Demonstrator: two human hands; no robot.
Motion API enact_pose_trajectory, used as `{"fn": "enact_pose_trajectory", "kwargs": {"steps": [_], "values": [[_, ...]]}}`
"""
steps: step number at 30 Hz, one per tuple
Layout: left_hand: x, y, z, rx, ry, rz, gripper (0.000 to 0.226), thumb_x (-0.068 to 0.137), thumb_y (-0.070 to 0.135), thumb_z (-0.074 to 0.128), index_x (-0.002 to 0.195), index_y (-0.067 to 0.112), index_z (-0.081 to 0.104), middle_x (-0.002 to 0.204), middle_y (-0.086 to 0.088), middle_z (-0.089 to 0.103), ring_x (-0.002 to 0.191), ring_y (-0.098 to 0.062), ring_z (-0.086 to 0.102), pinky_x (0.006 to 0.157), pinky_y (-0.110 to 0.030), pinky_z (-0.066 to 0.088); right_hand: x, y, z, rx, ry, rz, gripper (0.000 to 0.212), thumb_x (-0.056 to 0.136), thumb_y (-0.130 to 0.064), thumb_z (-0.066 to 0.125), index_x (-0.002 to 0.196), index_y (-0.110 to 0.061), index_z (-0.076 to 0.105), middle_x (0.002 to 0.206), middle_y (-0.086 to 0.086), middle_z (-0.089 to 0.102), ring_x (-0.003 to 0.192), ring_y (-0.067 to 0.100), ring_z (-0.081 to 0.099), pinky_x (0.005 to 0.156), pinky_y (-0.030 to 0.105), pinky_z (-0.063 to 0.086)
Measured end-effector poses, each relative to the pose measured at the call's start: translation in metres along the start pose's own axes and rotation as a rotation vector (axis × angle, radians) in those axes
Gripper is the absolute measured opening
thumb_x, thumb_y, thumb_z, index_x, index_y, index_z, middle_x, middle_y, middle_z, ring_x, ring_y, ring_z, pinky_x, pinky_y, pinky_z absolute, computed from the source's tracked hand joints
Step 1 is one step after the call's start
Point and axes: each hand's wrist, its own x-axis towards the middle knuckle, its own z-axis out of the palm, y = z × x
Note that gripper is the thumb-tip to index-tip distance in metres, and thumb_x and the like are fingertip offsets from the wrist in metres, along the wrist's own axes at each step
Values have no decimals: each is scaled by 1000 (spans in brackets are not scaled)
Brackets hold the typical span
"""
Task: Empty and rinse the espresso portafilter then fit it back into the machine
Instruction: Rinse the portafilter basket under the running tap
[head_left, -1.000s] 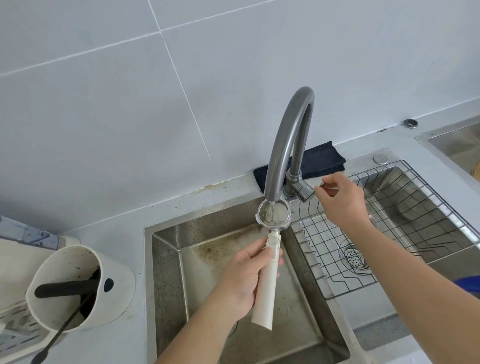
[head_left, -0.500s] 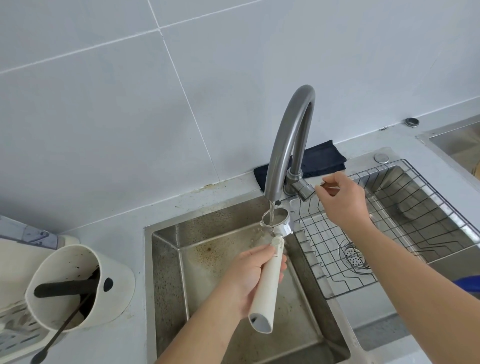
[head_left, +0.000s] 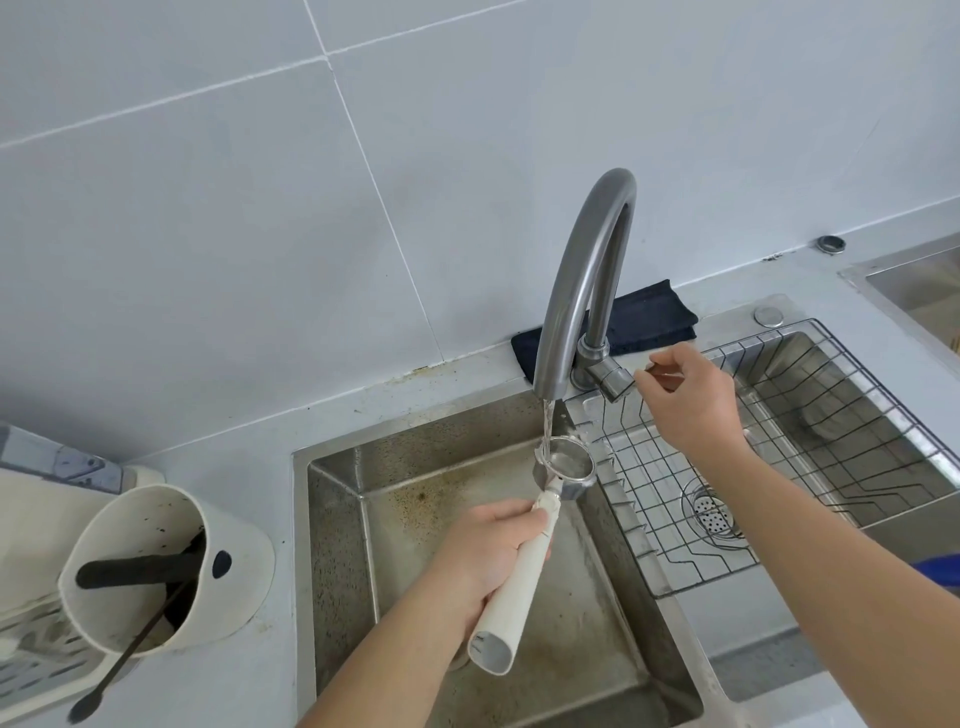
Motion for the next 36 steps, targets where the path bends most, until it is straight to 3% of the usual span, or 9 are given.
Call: {"fn": "enact_pose_trajectory", "kwargs": {"steps": [3, 14, 18, 22, 28, 36], "values": [[-3, -3, -5, 70, 22, 15, 14, 85, 24, 72, 81, 35, 80, 73, -5, 75, 56, -18, 65, 52, -27, 51, 0, -1, 0, 3, -1, -5, 13, 89, -30, 68, 98, -26, 60, 84, -15, 66, 76, 1, 63, 53, 22, 48], [-13, -9, -21, 166, 63, 90, 22, 86, 19, 71, 100, 35, 76, 87, -3, 75, 49, -13, 64, 46, -23, 50, -1, -3, -1, 9, -7, -3, 13, 89, -30, 69, 98, -28, 58, 86, -14, 66, 76, 2, 63, 49, 21, 47], [-20, -11, -27, 163, 57, 120, 23, 87, 18, 70, 92, 40, 75, 77, 2, 71, 45, -10, 60, 42, -23, 49, -2, -3, -1, 5, -7, -3, 12, 89, -31, 68, 97, -28, 59, 86, -14, 66, 75, 3, 64, 48, 21, 46], [-21, -12, -30, 130, 77, 155, 27, 87, 18, 70, 84, 45, 75, 82, -1, 69, 51, -15, 59, 43, -26, 52, -2, -2, -1, 1, -4, -3, 12, 89, -31, 69, 95, -28, 58, 86, -14, 66, 75, 1, 63, 49, 19, 45], [-14, -15, -31, 61, 84, 201, 28, 89, 22, 68, 104, 45, 74, 93, -3, 70, 51, -11, 60, 45, -28, 51, -3, -4, -1, 0, -3, -8, 13, 89, -30, 69, 97, -28, 58, 85, -16, 65, 76, 1, 63, 53, 23, 48], [1, -19, -23, -35, 58, 311, 34, 87, 26, 68, 113, 48, 70, 106, 4, 74, 73, -17, 63, 62, -33, 54, -2, -4, -3, -22, -17, -21, 14, 89, -31, 69, 97, -27, 58, 85, -17, 64, 76, 0, 62, 52, 22, 46]]}}
